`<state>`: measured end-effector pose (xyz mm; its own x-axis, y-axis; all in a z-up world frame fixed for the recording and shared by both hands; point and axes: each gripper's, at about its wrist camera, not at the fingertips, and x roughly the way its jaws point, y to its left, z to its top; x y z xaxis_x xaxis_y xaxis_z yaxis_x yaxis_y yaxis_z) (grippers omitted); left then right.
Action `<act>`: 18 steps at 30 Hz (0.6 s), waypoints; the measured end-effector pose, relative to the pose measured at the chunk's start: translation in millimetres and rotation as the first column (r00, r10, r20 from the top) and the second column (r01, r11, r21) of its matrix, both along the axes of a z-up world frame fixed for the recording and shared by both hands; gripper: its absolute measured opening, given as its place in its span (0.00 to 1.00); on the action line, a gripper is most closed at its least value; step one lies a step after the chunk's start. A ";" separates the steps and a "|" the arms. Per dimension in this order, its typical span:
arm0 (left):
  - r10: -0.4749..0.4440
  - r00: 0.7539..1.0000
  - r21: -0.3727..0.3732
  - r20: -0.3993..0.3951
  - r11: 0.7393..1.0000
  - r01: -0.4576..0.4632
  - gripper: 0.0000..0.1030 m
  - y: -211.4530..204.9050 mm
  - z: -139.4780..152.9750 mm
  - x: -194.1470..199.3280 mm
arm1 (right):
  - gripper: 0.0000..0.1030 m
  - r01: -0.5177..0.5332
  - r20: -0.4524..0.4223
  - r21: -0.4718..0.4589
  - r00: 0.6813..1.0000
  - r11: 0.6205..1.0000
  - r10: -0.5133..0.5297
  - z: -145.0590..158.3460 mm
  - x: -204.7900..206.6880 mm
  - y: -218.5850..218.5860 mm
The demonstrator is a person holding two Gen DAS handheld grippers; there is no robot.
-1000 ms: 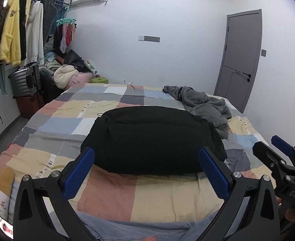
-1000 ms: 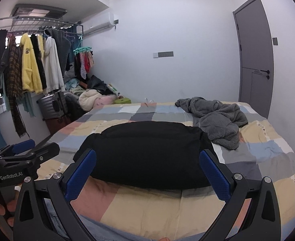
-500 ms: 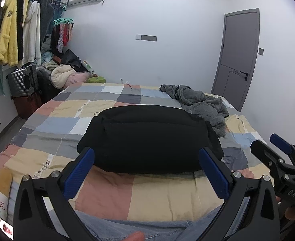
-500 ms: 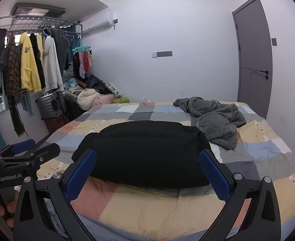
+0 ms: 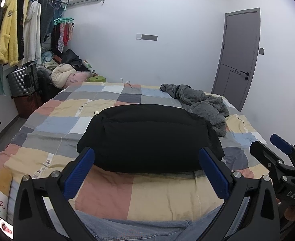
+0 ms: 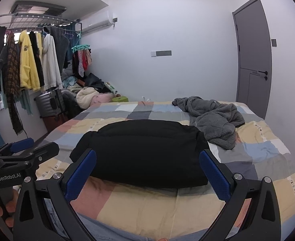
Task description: Fold large clothes
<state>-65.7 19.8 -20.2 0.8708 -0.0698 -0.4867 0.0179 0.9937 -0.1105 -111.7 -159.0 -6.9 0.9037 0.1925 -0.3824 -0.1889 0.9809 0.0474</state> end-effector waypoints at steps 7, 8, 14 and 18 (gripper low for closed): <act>0.000 1.000 -0.006 -0.010 1.000 0.000 1.00 -0.3 -3.5 0.1 | 1.00 0.008 0.000 -0.004 1.000 1.000 -0.008 0.8 -1.0 -0.5; 0.000 1.000 -0.007 -0.010 1.000 0.000 1.00 0.1 -3.6 -0.7 | 1.00 0.006 -0.001 -0.001 1.000 1.000 -0.006 0.8 -1.2 -0.9; 0.010 1.000 -0.009 -0.004 1.000 -0.010 1.00 2.5 -1.2 -0.7 | 1.00 0.018 0.000 0.000 1.000 1.000 -0.018 -1.2 -4.8 -2.7; 0.013 1.000 -0.018 -0.006 1.000 -0.014 1.00 4.3 -1.1 -0.8 | 1.00 0.022 -0.009 -0.008 1.000 1.000 -0.022 -4.1 -3.4 -2.5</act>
